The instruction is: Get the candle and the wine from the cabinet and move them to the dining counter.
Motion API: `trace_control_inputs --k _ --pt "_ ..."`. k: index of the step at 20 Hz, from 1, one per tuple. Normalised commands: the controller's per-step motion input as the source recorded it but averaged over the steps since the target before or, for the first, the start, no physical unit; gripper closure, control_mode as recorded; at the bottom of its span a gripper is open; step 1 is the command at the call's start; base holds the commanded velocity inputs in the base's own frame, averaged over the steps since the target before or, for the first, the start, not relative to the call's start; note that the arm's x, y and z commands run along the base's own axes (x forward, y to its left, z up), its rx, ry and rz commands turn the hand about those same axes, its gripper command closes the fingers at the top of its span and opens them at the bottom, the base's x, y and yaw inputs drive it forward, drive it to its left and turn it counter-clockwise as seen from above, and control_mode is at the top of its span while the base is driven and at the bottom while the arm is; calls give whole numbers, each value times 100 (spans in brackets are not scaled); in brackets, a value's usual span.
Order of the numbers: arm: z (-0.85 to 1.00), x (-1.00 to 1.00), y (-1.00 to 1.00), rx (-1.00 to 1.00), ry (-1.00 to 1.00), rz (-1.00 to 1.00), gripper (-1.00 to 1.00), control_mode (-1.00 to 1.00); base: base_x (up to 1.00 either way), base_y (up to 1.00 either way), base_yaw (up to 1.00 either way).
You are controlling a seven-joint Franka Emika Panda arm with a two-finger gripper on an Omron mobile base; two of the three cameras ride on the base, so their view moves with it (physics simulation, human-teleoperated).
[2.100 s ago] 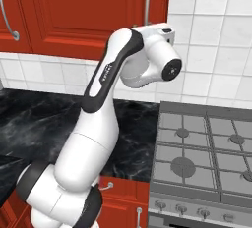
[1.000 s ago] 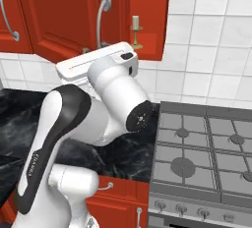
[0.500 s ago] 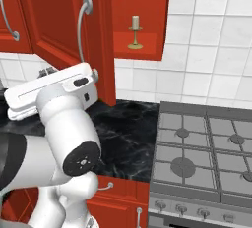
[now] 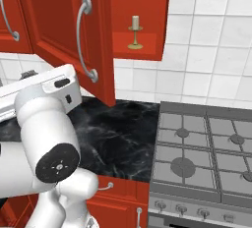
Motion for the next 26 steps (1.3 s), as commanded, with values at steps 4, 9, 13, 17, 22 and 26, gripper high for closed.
trace_control_inputs --k 4,9,13,17,22,26 --pt "-7 1 -68 4 -8 9 100 -100 0 0 0" --pt "0 8 -100 12 0 17 100 -100 0 0 0" --pt "0 34 -100 12 0 34 100 -100 0 0 0" --pt "0 23 -83 7 0 29 100 -100 0 0 0" --pt "4 19 -28 0 0 15 100 -100 0 0 0" --pt "4 36 -1 0 0 1 100 -100 0 0 0"
